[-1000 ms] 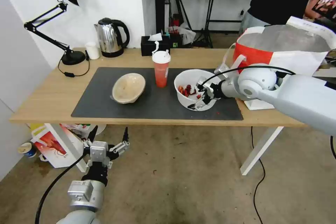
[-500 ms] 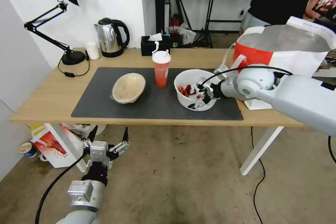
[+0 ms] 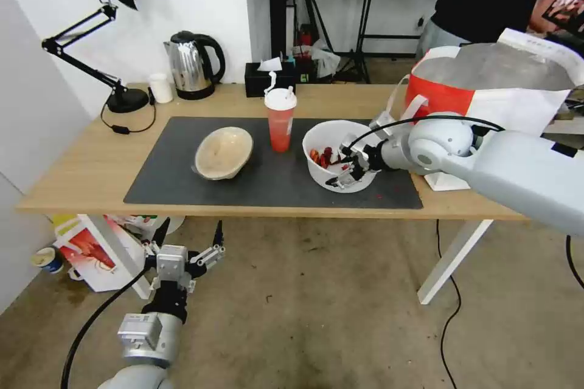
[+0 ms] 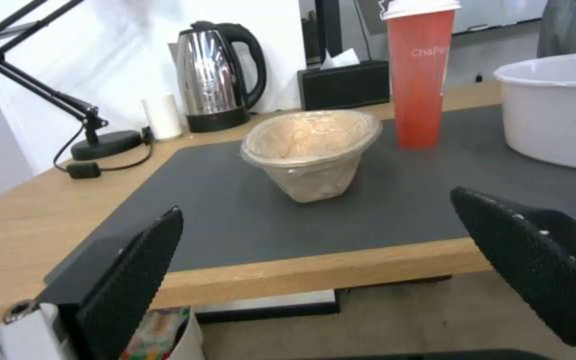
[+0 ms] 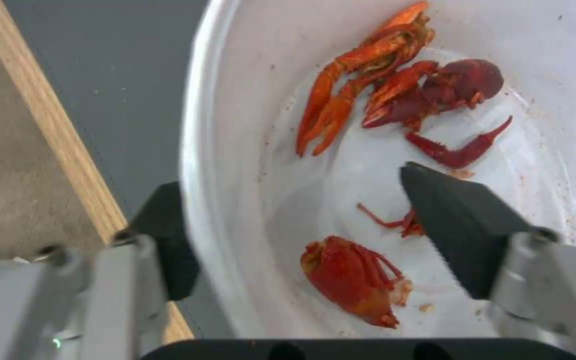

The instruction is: Pick up the trash from the table and place it into the takeout bag.

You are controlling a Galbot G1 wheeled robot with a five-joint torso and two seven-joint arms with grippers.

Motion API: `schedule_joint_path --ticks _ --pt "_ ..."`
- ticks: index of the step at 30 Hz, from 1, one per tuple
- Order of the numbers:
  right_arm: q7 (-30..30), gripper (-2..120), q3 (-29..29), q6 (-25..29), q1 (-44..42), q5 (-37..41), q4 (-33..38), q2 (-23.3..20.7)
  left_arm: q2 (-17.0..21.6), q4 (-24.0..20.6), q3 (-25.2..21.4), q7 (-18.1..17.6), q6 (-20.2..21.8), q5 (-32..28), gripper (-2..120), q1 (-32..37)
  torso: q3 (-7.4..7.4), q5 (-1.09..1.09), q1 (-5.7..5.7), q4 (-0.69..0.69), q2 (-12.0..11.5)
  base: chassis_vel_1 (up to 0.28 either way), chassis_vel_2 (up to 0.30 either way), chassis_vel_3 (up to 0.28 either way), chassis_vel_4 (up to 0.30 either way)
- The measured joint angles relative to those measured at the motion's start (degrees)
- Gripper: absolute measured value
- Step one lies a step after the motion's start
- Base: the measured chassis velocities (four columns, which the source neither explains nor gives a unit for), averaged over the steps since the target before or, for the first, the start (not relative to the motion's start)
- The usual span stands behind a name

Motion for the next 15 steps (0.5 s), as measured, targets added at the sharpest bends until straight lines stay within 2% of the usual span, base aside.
schedule_joint_path --ticks 1,5,6,9,10,14,15 --pt "0.00 64 0.00 0.00 0.00 0.00 0.00 0.00 0.00 0.00 0.00 0.00 0.00 0.00 100 0.00 0.00 0.00 0.00 0.00 0.00 0.000 0.000 0.000 0.000" --pt "0.07 46 -0.05 0.00 -0.06 0.01 -0.09 0.33 0.00 0.00 0.00 0.00 0.00 0.00 100 0.00 0.00 0.00 0.00 0.00 0.00 0.000 0.000 0.000 0.000" --pt "0.07 46 -0.05 0.00 -0.06 0.01 -0.09 0.33 0.00 0.00 0.00 0.00 0.00 0.00 100 0.00 0.00 0.00 0.00 0.00 0.00 0.000 0.000 0.000 0.000" --pt "0.19 32 -0.10 0.00 -0.41 0.01 -0.08 0.48 0.00 0.00 0.00 0.00 0.00 0.00 100 0.00 0.00 0.00 0.00 0.00 0.00 0.000 0.000 0.000 0.000" --pt "0.19 32 -0.10 0.00 -0.41 0.01 -0.08 0.48 0.00 0.00 0.00 0.00 0.00 0.00 100 0.00 0.00 0.00 0.00 0.00 0.00 0.000 0.000 0.000 0.000" --pt "0.35 13 -0.11 0.00 -0.72 0.03 -0.06 0.50 0.00 0.00 0.00 0.00 0.00 0.00 100 0.00 0.00 0.00 0.00 0.00 0.00 0.000 0.000 0.000 0.000" --pt "0.35 13 -0.11 0.00 -0.72 0.03 -0.06 0.50 0.00 0.00 0.00 0.00 0.00 0.00 100 0.00 0.00 0.00 0.00 0.00 0.00 0.000 0.000 0.000 0.000"
